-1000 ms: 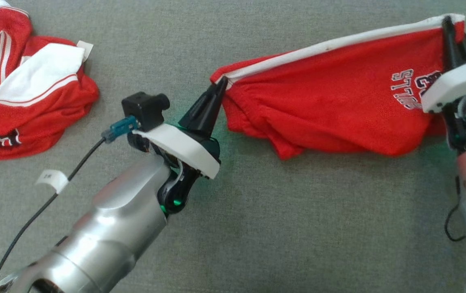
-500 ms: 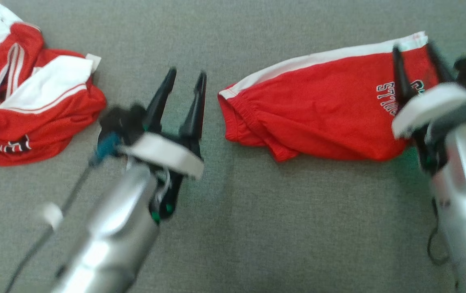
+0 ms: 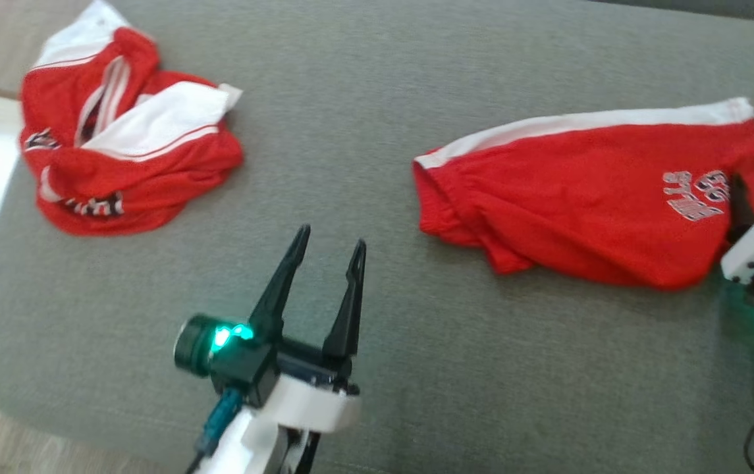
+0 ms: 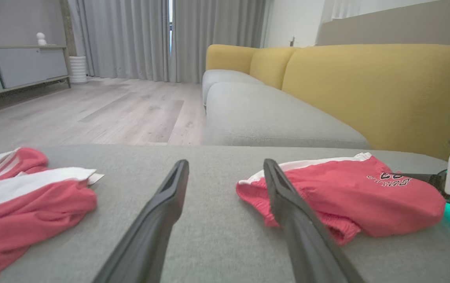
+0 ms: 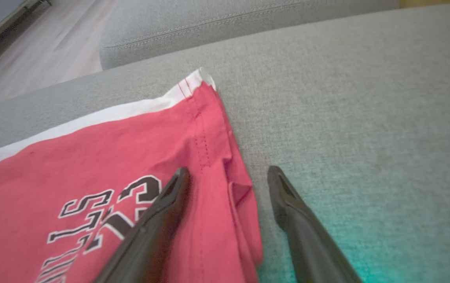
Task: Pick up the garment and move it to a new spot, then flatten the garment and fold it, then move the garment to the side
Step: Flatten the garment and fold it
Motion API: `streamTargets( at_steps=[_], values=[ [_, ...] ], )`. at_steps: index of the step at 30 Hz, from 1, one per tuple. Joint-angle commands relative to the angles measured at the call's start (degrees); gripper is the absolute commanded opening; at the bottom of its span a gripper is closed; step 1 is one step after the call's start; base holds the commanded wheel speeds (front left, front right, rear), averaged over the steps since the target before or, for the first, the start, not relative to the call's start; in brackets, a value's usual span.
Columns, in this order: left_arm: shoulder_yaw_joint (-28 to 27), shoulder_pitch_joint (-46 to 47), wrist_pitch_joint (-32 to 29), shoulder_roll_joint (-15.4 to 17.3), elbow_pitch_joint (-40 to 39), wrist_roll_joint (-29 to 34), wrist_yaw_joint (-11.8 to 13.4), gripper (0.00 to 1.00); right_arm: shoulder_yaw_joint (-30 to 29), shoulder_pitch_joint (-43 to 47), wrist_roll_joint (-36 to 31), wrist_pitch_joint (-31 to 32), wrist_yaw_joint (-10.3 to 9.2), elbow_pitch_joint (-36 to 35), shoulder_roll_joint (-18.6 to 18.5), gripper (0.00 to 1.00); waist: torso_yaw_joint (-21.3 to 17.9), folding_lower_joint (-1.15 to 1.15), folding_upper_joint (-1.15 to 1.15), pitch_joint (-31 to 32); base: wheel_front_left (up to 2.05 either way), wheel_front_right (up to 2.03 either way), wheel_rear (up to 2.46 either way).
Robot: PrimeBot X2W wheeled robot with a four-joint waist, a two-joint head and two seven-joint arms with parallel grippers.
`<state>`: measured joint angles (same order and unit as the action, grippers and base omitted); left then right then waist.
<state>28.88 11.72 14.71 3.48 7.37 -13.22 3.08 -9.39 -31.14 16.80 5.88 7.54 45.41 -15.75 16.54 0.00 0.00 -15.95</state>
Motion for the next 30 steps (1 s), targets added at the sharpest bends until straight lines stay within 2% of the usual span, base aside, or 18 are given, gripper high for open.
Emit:
streamTargets(
  at_steps=[1,3,4,5,6,14,17,26,30],
  values=[
    [-2.5,-0.8,0.3,-0.2,-2.7,0.5,0.2,1.00,-0.7,-0.8,-0.3,1.1,-0.05,-0.3,-0.9,1.00,2.0,0.00,0.00,0.6,0.00,0.00,0.00],
    [-2.8,-2.0,0.3,-0.4,-3.2,0.8,0.3,1.00,-1.9,-0.7,-0.7,2.3,-0.05,0.9,-0.7,1.00,2.6,0.00,0.00,0.9,0.00,0.00,0.00],
    [-3.0,-2.5,0.3,-0.5,-3.4,0.9,0.4,1.00,-2.4,-0.6,-0.6,2.8,-0.05,1.3,-0.4,0.53,2.8,0.00,0.00,1.1,0.00,0.00,0.00],
    [-3.2,-2.9,0.3,-0.5,-3.5,0.9,0.4,1.00,-2.9,-0.6,-0.3,3.2,-0.05,1.6,0.0,0.11,2.9,0.00,0.00,1.3,0.00,0.00,0.00],
    [-3.3,-3.1,0.3,-0.5,-3.5,0.8,0.4,1.00,-3.0,-0.4,0.0,3.6,-0.05,1.7,0.3,0.00,2.9,0.00,0.00,1.5,0.00,0.00,0.00],
    [-4.2,-3.8,0.3,-0.6,-4.0,1.1,0.9,1.00,-3.5,0.6,0.7,1.9,-0.05,0.3,0.1,0.00,0.5,0.00,0.00,3.6,0.00,0.00,0.00],
    [-4.7,-4.0,0.3,-0.6,-4.3,1.8,0.9,1.00,-3.9,1.2,1.1,1.7,-0.05,-0.2,-0.5,0.00,-1.7,0.00,0.00,4.8,0.00,0.00,0.00],
    [-4.9,-5.8,0.3,-0.6,-4.7,2.5,0.6,1.00,-6.4,4.7,2.2,1.2,-0.05,-2.8,-4.8,0.00,-6.7,0.00,0.00,7.7,0.00,0.00,0.00],
    [-4.5,-6.2,0.3,-0.6,-4.2,2.5,0.5,1.00,-4.8,4.3,2.9,1.2,-0.05,-8.1,-3.2,0.00,-7.5,0.00,0.00,9.2,0.00,0.00,0.00]
  ],
)
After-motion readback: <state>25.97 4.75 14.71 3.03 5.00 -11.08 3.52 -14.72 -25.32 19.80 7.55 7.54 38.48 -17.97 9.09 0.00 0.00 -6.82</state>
